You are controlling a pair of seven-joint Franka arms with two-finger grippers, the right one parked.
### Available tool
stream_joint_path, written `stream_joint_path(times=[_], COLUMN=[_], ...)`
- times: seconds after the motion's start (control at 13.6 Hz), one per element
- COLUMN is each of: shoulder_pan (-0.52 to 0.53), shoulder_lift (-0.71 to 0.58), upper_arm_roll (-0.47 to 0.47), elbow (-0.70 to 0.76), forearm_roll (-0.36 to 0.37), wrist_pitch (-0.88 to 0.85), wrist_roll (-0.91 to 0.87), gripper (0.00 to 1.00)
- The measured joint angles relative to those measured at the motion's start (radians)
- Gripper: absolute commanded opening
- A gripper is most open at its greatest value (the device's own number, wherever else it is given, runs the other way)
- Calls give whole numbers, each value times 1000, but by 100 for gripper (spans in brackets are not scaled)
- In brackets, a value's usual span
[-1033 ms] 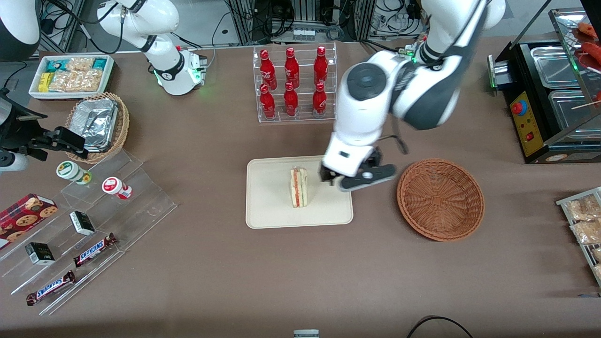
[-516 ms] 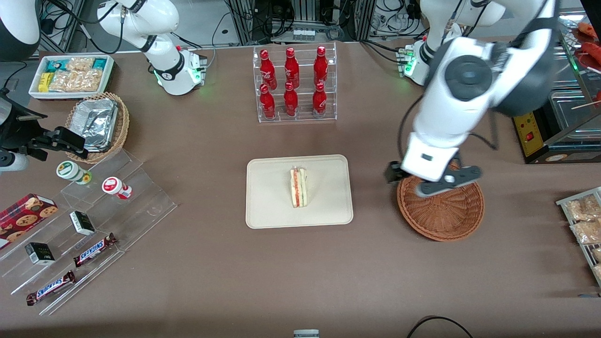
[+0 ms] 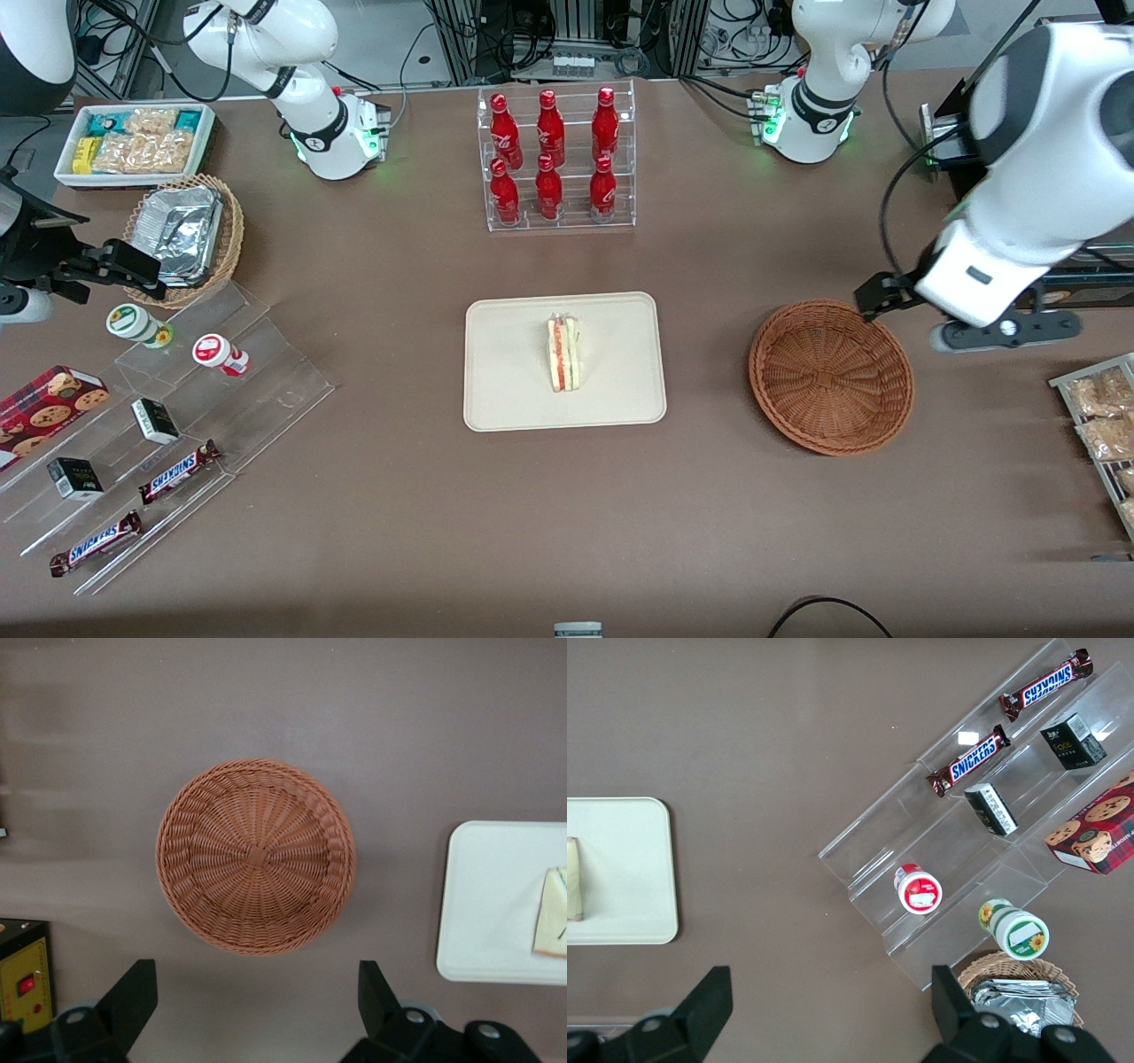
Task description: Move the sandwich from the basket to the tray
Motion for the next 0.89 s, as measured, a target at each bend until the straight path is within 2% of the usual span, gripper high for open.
stream_joint_path(times=[0.44, 0.59, 0.89], shoulder_pan=[34, 30, 1], shoulder_lift=[-164, -188, -155], upper_arm_roll=[87, 91, 91], elbow=[-190, -191, -118], forearm_roll=[-33, -34, -34], wrist_pitch=[3, 7, 19], wrist_roll=[232, 238, 236], gripper=[100, 100, 100])
